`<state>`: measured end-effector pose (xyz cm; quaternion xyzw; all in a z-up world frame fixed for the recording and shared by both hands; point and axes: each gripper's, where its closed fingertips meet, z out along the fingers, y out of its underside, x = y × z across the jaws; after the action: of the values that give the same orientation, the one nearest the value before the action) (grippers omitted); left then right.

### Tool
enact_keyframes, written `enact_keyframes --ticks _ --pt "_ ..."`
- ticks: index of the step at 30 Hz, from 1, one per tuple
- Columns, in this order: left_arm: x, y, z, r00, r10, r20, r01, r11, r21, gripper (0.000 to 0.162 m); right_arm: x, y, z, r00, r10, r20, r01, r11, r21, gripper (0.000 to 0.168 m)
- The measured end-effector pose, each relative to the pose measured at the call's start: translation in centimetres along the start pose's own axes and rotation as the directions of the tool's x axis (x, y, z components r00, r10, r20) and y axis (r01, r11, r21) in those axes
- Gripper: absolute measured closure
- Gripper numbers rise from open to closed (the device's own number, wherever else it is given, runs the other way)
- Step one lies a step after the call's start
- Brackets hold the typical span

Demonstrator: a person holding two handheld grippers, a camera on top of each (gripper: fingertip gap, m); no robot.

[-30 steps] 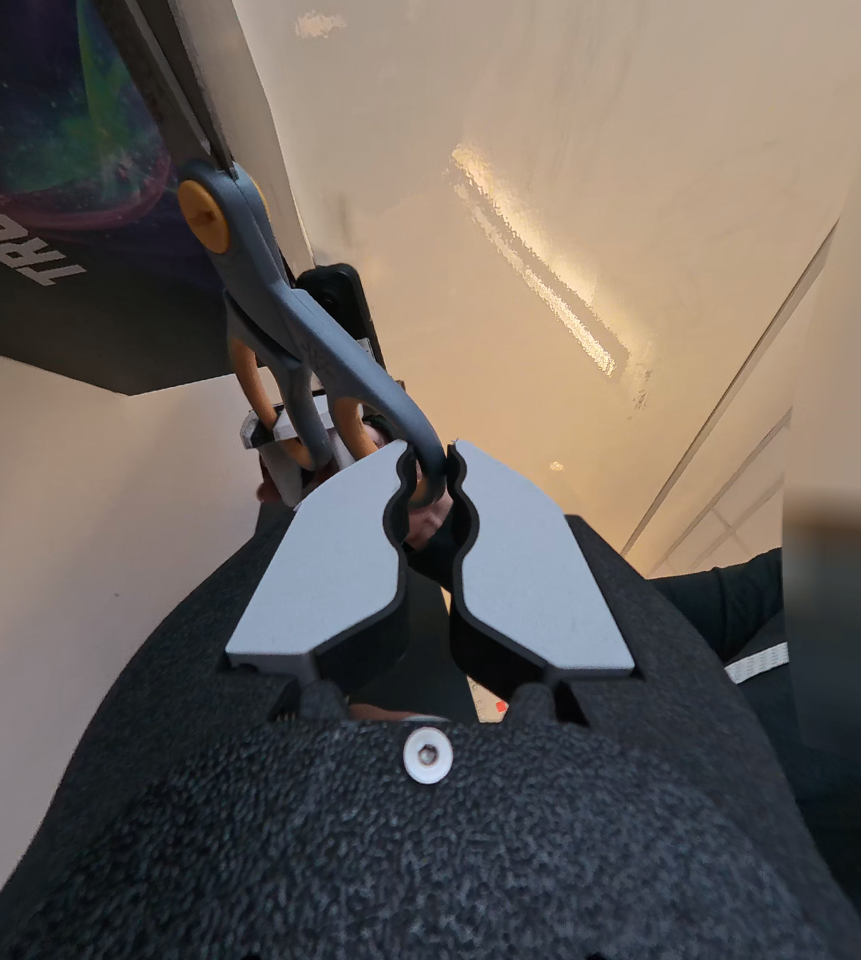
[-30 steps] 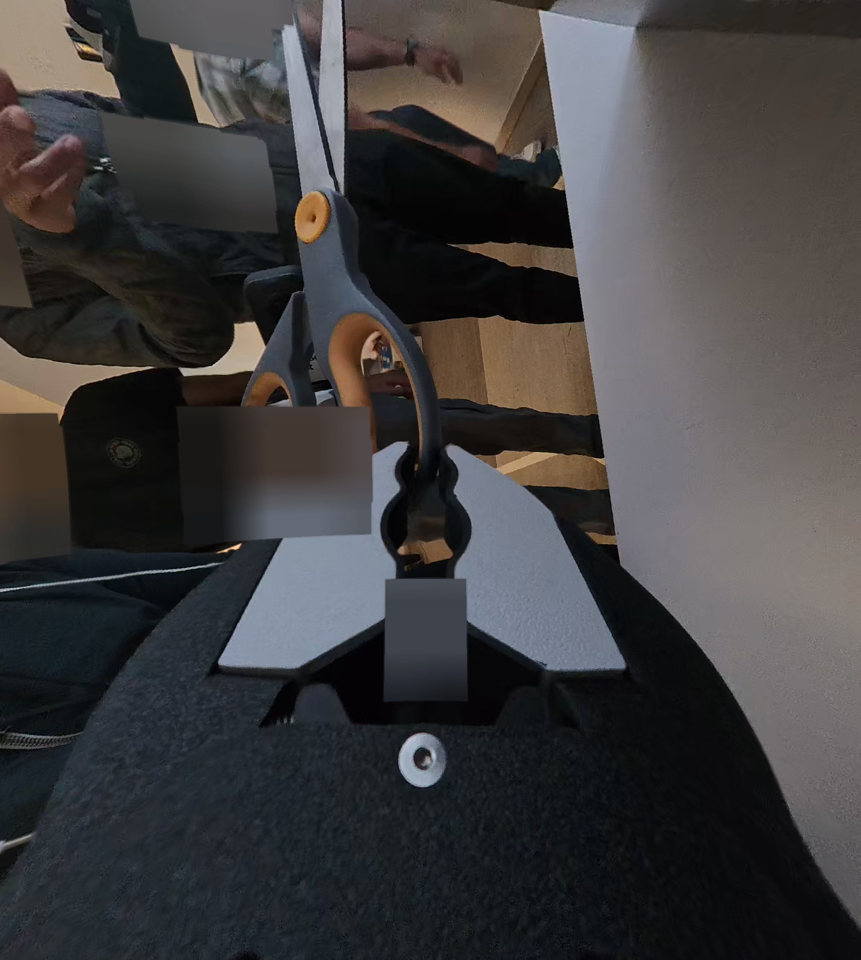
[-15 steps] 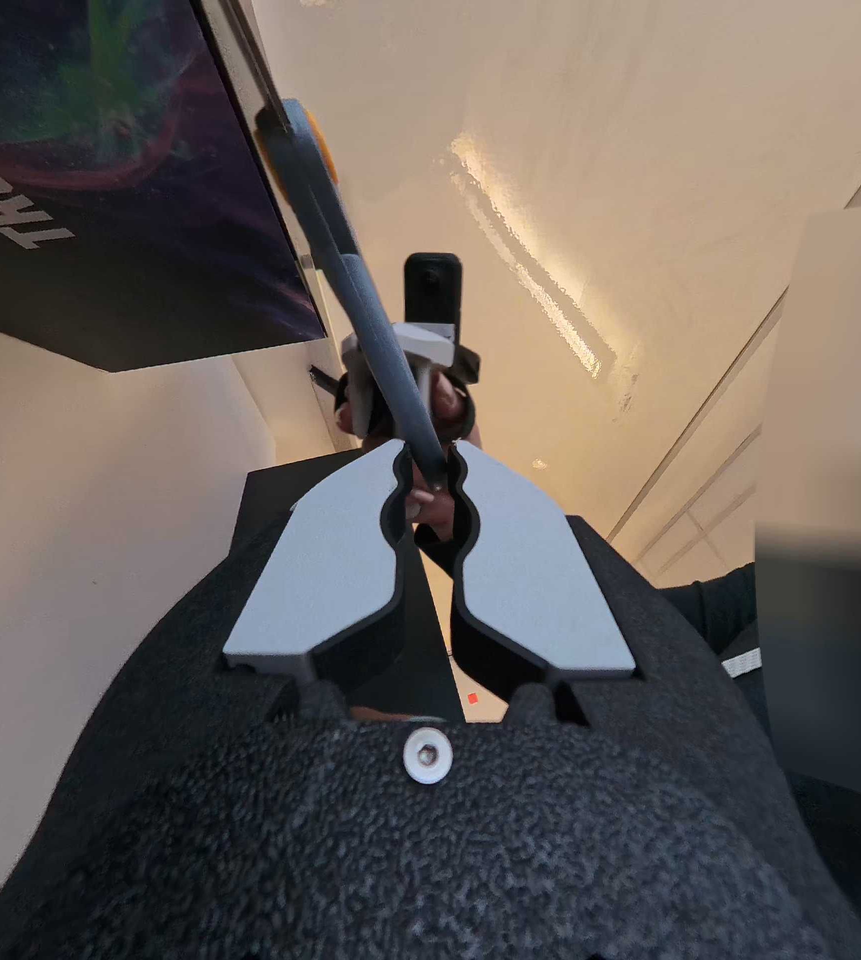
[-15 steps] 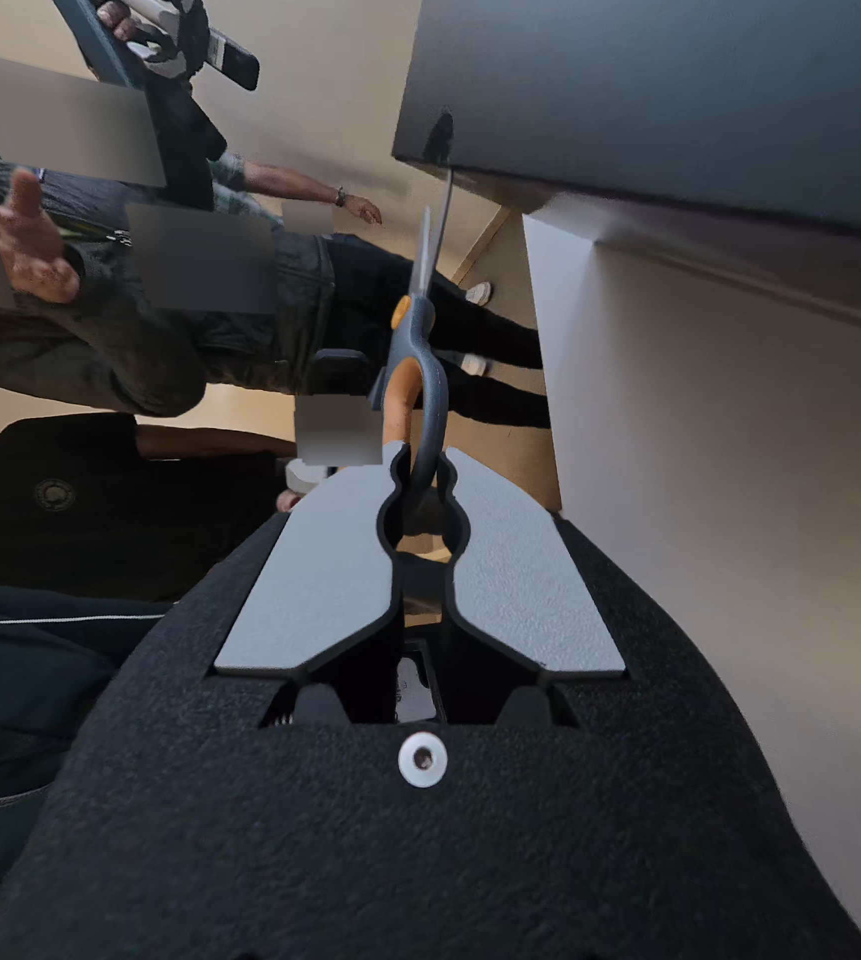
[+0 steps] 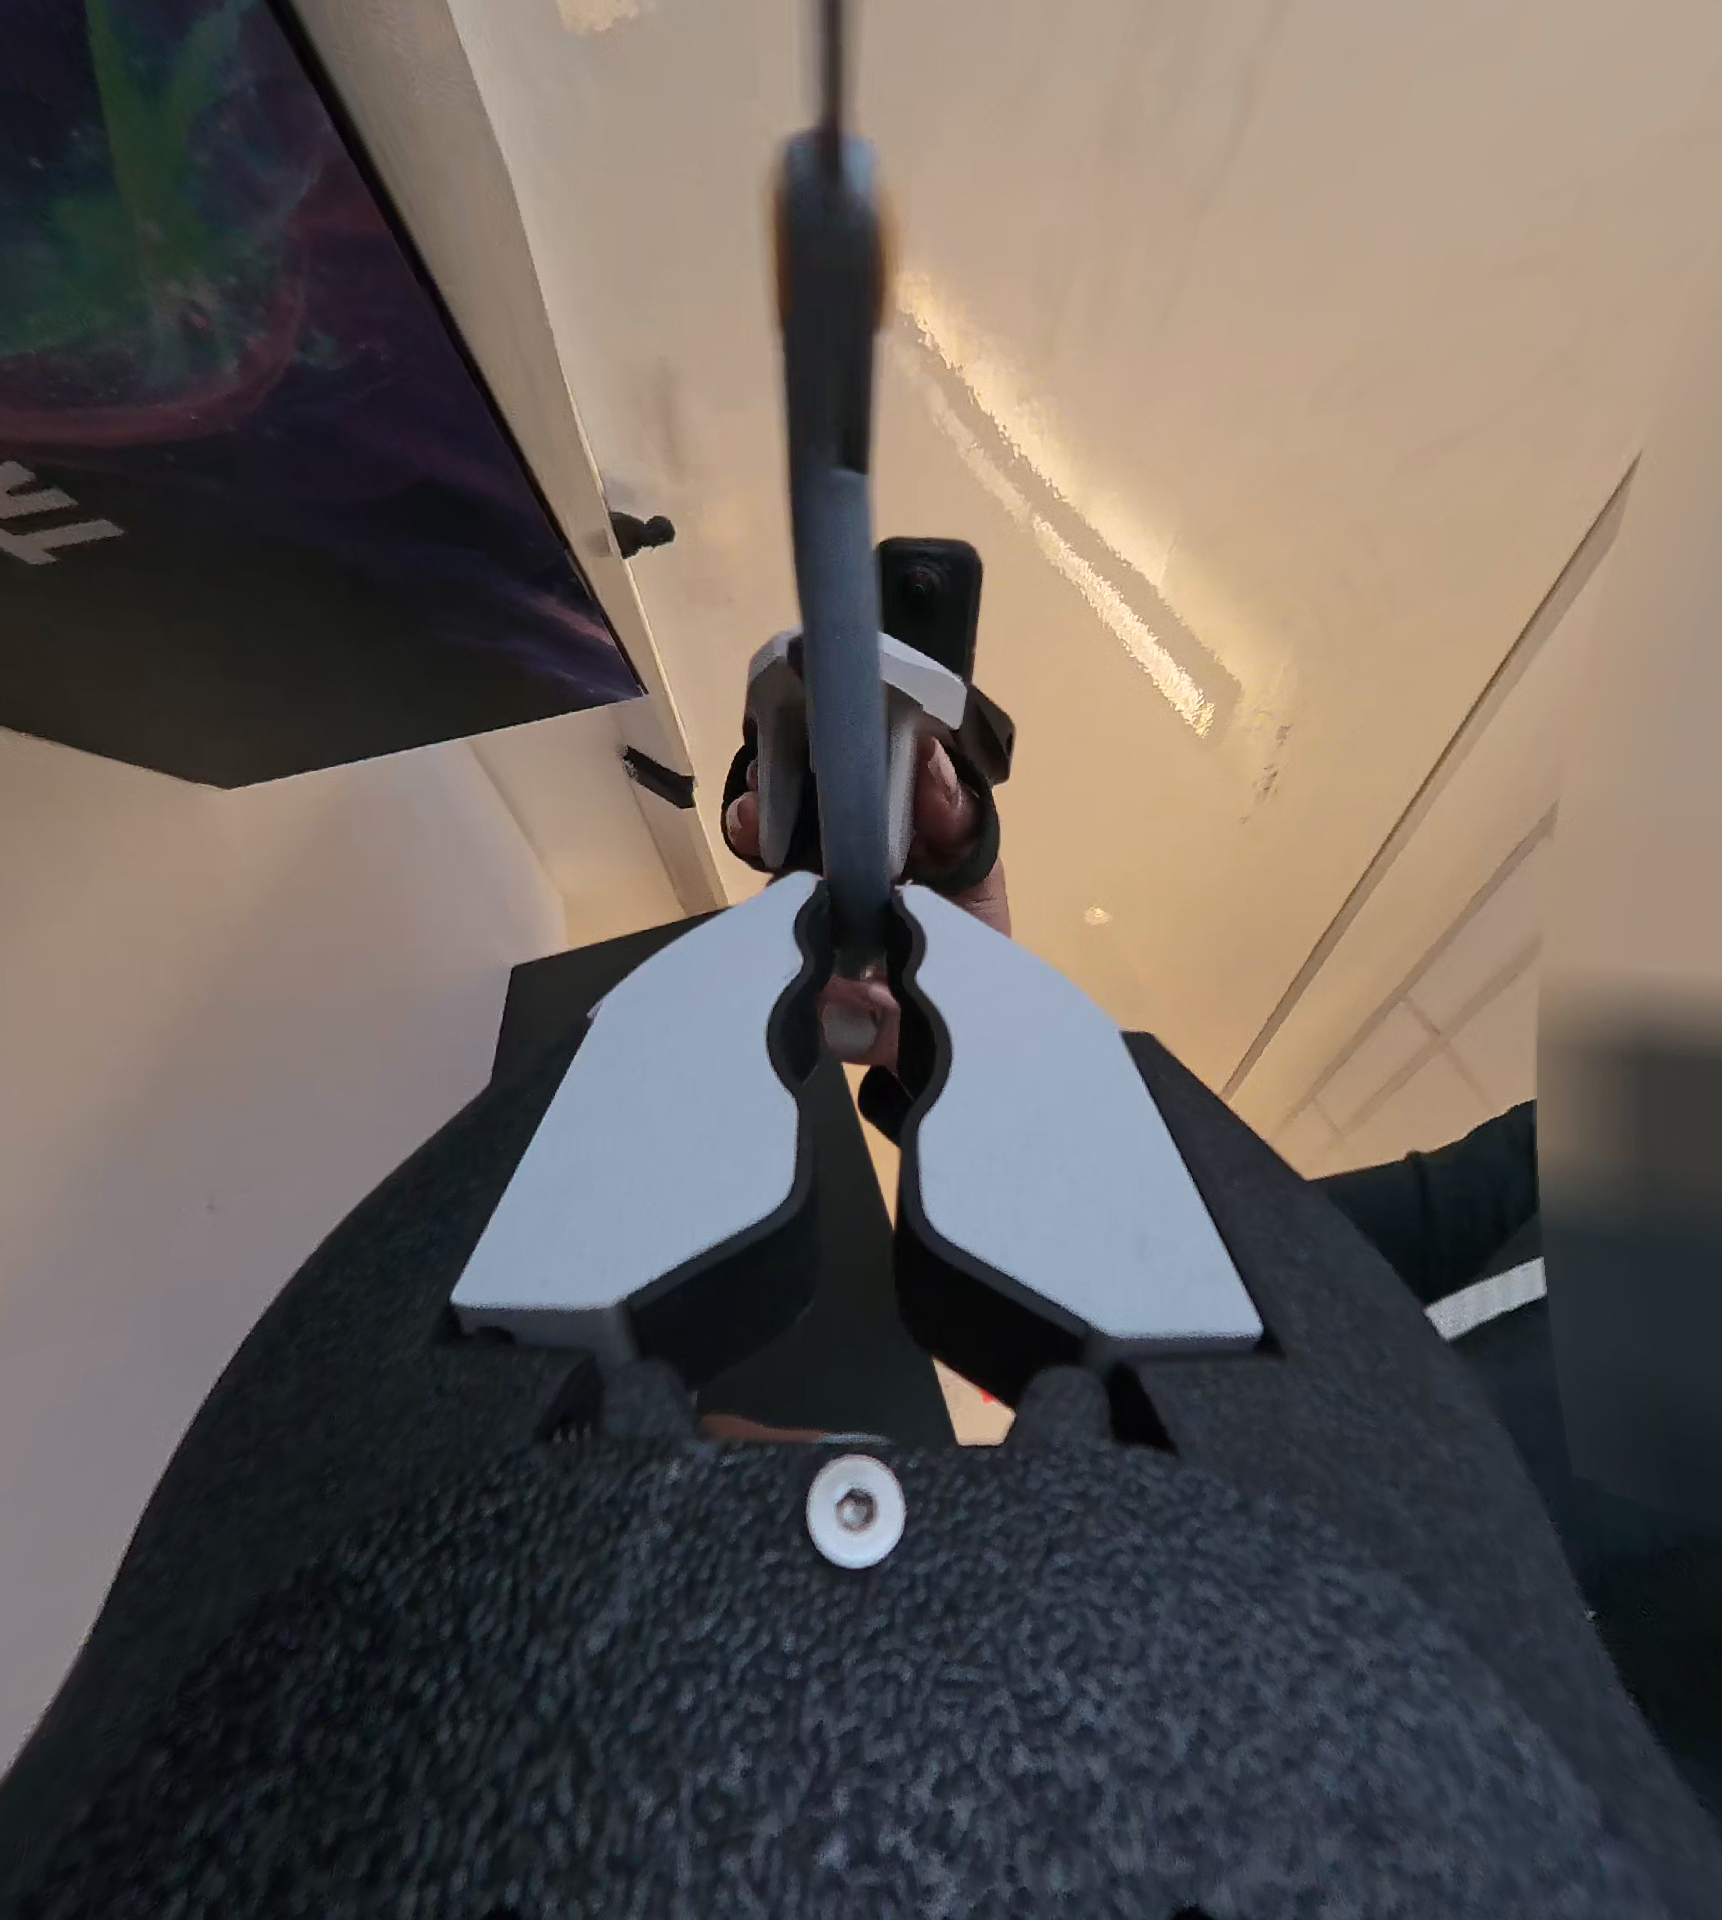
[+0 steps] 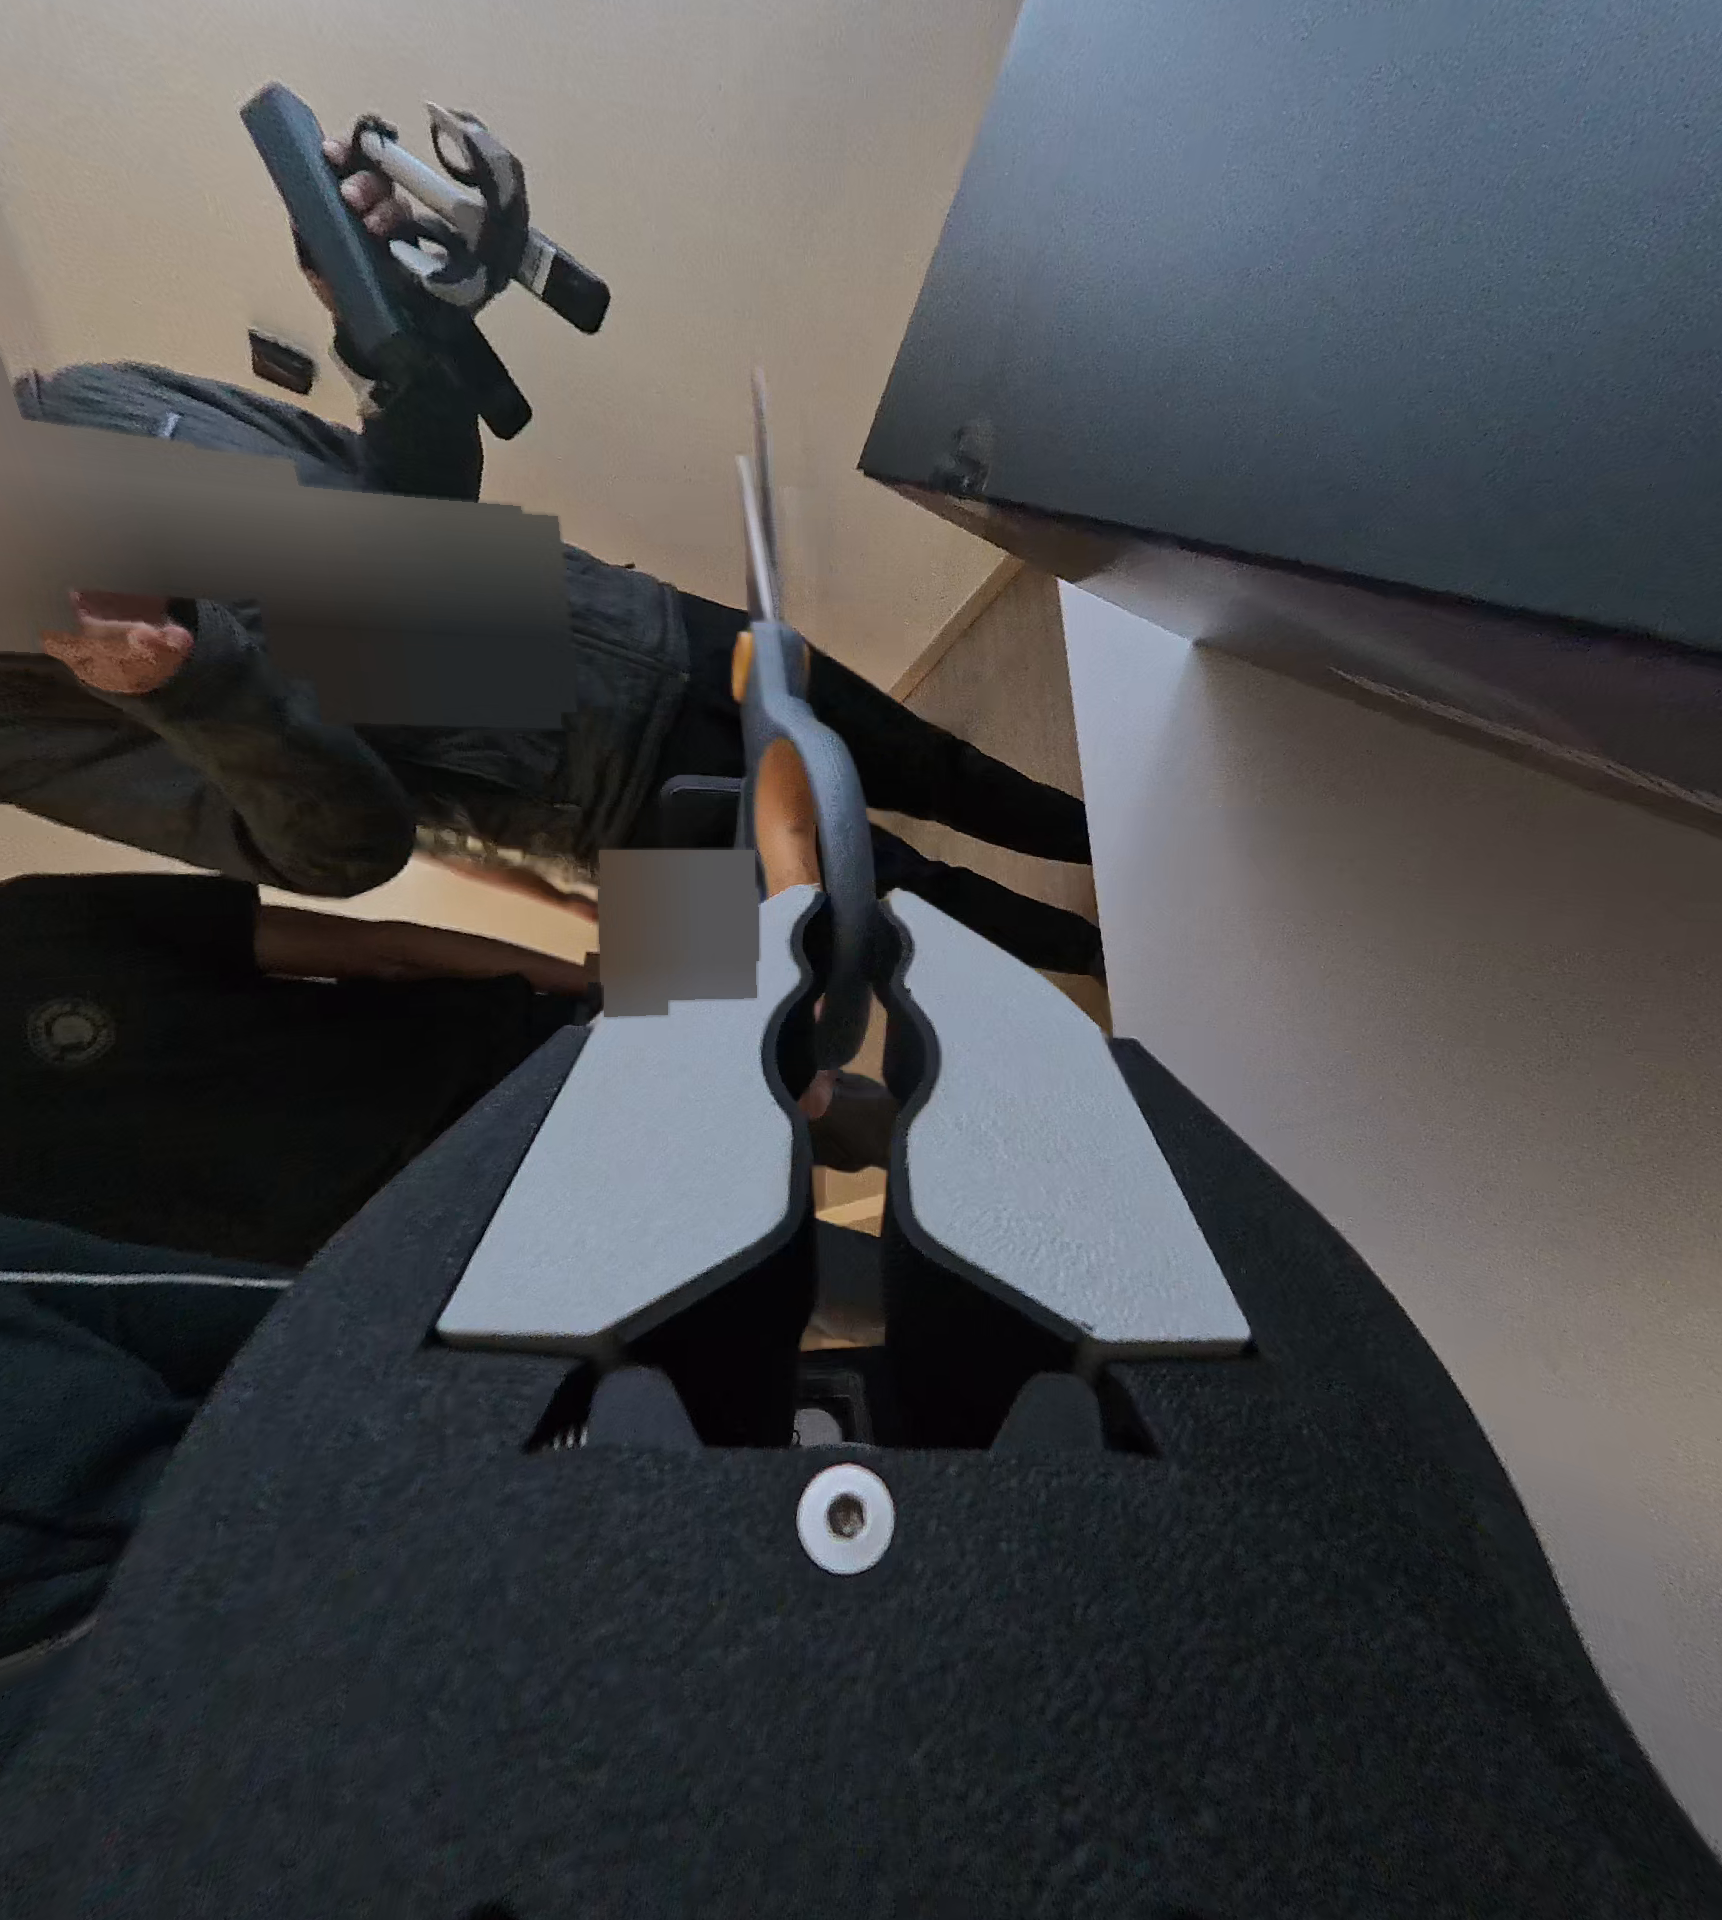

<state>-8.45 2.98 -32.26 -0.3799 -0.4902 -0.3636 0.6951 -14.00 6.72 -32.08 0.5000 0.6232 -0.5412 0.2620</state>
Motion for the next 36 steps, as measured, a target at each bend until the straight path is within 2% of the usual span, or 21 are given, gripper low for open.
enact_keyframes --ticks 2,5,11,16,20,24,28,32,36 --pt "-0.3 -0.2 0.0 0.999 -0.002 0.039 0.003 1.0 -0.022 0.153 0.6 0.2 0.0 0.999 0.017 -0.043 -0.017 1.0 -0.019 0.162" --pt "-0.3 0.0 -0.3 0.999 -0.029 0.027 0.03 0.999 -0.024 0.153 0.6 0.6 0.0 0.997 0.065 -0.029 -0.066 0.997 -0.035 0.162" --pt "-1.5 1.4 -1.5 0.992 -0.121 0.027 0.121 0.992 -0.015 0.152 1.7 2.8 0.5 0.981 0.167 -0.095 -0.174 0.981 -0.081 0.162" --pt "-1.5 1.0 -2.2 0.994 -0.108 0.017 0.108 0.994 0.001 0.152 2.2 3.7 1.3 0.969 0.238 -0.072 -0.243 0.968 -0.068 0.161" --pt "-1.2 1.0 -2.4 0.996 -0.078 0.04 0.079 0.997 -0.024 0.151 1.9 3.9 1.1 0.971 0.226 -0.079 -0.232 0.97 -0.069 0.162" --pt "-0.5 0.7 -2.5 0.993 -0.116 -0.019 0.116 0.993 -0.015 0.15 0.8 4.2 1.4 0.967 0.252 -0.031 -0.253 0.963 -0.09 0.161" --pt "-1.0 1.5 -1.9 0.996 -0.07 0.049 0.074 0.995 -0.068 0.155 -0.2 4.5 2.2 0.972 0.236 -0.014 -0.236 0.969 -0.077 0.161" --pt "-1.2 1.2 -2.3 0.995 -0.087 0.047 0.089 0.994 -0.055 0.157 -0.3 4.5 2.4 0.981 0.193 -0.017 -0.194 0.978 -0.081 0.161" --pt "-1.2 1.6 -2.7 0.994 -0.083 0.073 0.091 0.99 -0.111 0.158 -0.1 4.4 2.2 0.989 0.139 -0.043 -0.142 0.985 -0.094 0.161"
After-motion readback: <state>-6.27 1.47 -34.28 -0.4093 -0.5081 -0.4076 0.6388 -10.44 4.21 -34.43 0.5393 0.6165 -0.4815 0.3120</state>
